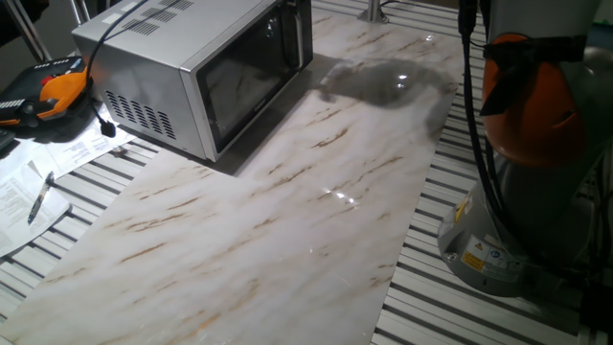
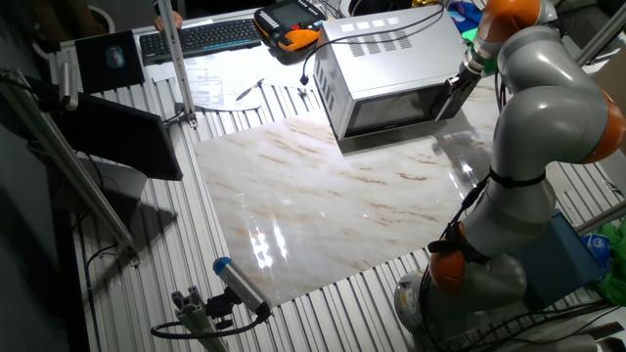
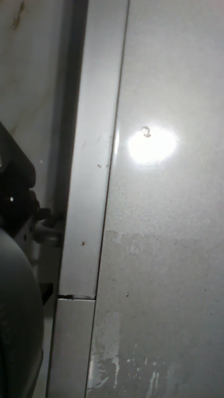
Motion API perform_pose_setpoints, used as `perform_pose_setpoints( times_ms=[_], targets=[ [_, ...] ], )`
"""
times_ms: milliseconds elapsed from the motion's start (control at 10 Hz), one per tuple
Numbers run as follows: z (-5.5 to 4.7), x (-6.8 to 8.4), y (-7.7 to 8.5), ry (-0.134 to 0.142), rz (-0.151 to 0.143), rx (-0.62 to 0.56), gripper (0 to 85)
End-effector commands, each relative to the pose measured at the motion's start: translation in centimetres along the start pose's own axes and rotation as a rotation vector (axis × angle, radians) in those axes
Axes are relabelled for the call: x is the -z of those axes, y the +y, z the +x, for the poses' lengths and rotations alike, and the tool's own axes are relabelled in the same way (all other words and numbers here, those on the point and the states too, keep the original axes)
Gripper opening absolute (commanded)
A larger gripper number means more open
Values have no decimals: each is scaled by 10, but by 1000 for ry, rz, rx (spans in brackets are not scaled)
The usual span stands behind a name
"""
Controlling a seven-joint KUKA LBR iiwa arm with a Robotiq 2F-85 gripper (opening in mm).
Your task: Open the microwave door
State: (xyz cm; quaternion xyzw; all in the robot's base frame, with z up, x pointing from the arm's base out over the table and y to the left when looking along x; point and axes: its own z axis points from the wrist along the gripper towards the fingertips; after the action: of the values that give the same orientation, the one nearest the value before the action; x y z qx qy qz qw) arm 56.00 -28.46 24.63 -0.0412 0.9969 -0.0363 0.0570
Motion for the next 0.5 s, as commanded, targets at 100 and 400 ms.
perform_pose_setpoints(
  times_ms=[100, 400],
  targets=[
    [-1, -3, 1, -9, 1, -3, 340],
    [-3, -7, 3, -20, 0, -11, 340]
  ],
)
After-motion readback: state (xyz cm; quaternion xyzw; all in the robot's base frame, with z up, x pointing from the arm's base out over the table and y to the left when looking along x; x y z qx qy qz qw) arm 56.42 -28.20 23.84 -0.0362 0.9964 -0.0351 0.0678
